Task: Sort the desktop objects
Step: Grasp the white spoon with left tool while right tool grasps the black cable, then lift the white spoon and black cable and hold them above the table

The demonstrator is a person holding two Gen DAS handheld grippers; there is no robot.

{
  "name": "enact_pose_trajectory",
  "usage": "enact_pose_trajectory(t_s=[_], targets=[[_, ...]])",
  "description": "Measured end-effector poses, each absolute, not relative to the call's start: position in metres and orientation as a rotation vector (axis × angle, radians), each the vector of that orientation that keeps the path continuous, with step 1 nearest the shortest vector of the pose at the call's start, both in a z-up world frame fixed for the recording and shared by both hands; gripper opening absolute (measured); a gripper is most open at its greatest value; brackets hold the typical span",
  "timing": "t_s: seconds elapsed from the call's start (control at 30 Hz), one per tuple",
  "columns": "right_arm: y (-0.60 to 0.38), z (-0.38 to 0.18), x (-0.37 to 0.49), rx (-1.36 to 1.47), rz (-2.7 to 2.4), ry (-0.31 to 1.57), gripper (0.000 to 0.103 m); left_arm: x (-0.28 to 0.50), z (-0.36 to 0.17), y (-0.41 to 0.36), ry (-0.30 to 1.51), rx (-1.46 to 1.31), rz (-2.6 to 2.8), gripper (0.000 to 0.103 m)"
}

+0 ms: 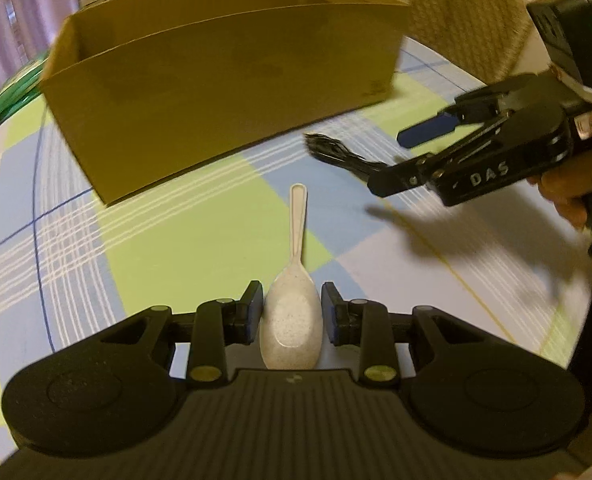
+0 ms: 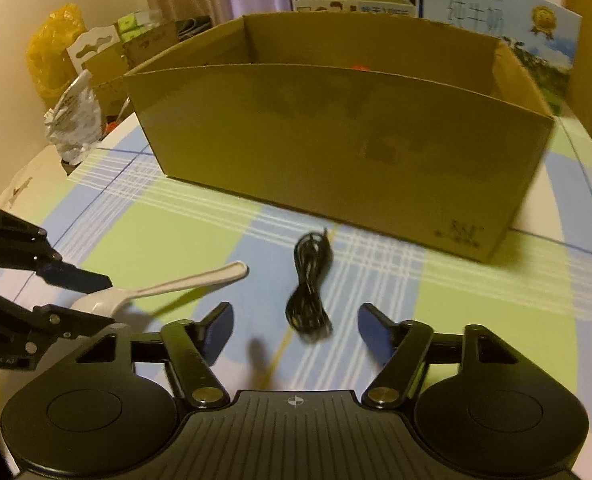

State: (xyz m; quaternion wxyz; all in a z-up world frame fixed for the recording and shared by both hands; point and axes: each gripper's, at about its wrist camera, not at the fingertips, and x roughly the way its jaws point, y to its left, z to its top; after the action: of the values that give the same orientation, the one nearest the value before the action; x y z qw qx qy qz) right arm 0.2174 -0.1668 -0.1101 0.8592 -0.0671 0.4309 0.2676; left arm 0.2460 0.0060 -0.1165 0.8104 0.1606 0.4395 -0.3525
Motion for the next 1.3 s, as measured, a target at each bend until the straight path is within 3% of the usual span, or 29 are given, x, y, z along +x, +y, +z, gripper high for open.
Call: enact_pose_trajectory(t_s=[0.17,0.5,0.57,0.63,1.3], targets=[[-0.157,-0.123,0.233,-0.162,0.553,0.923,0.049,0.255,-0.125,0.001,0.95,0.268,-0.721,0.026],[-0.146,-0.132,0.238,-0.235,0.561,0.901,0.033,0.246,-0.133,0.003,0.939,0.26,-0.708,0.027],[-0.146,-0.132,0.238,-0.239,0.553,0.898,0.016,0.246,-0.133,0.004,0.935,0.264,-0.7,0.028],[-0.147,-0.132,0.235,-0.234,0.546,0.902,0.011,0.245,-0.132,0.005,0.934,0.269,-0.697,0.029],[-0.188,-0.118,0.169,-0.024,0.436,0.917,0.009,0.226,-0.113,-0.002,0.896,0.305,-0.703,0.027]])
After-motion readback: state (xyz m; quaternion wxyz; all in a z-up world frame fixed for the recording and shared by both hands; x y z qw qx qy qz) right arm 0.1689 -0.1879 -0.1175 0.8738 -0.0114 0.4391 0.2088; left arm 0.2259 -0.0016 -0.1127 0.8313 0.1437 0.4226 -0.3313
